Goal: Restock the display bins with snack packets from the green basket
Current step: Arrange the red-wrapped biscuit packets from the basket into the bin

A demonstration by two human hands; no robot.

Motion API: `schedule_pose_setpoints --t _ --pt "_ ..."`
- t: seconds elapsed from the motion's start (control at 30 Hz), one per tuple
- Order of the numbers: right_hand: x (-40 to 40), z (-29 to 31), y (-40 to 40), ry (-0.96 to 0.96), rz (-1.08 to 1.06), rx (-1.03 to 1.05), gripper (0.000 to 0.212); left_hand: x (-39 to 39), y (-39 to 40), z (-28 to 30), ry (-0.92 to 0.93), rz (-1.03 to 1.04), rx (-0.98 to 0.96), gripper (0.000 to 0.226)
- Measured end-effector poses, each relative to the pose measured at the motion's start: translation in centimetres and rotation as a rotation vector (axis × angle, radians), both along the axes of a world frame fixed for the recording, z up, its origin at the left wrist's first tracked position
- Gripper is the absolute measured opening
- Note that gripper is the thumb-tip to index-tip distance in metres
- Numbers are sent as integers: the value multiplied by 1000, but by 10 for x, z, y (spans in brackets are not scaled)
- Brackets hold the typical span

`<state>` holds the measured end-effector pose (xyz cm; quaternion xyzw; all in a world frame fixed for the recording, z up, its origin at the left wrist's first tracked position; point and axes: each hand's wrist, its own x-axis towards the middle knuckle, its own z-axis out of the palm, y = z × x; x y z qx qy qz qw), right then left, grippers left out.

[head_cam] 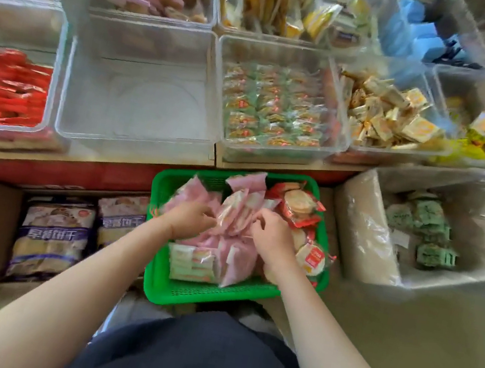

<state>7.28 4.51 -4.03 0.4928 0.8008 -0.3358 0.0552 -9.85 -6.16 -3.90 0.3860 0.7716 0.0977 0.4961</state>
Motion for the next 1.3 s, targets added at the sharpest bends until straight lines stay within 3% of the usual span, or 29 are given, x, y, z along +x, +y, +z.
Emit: schedule_pose_setpoints --t 0.1,0.2,0.27,0.33,0.53,0.63,0.83,0.97,1.1,1.17,1.3 --pt "49 -17 29 -273 123 126 17 47 15 -7 -234 304 20 22" --pt "80 -34 36 -540 186 52 48 74 22 -16 -329 411 -29 18" --pt "94 -43 36 -607 213 -4 70 86 24 -19 -341 463 -44 16" --pt "104 -49 34 -618 258 15 77 93 27 -18 -360 543 -34 15" --pt "113 -53 34 -540 359 200 66 102 28 -16 -396 696 -32 18" --pt "112 -56 34 -463 360 259 44 107 32 -17 -409 730 -57 16" --pt "109 -45 49 -348 344 -52 33 112 39 -15 -405 742 -82 27" --pt "109 -29 77 -139 197 -292 29 116 42 -10 -288 555 26 23" --pt "106 -12 93 91 105 -551 33 125 48 -8 -89 41 253 86" --pt "107 -7 95 170 44 -686 36 130 52 -8 39 -161 283 102" --pt "112 -5 95 282 -119 -953 29 132 59 -3 326 -322 345 88"
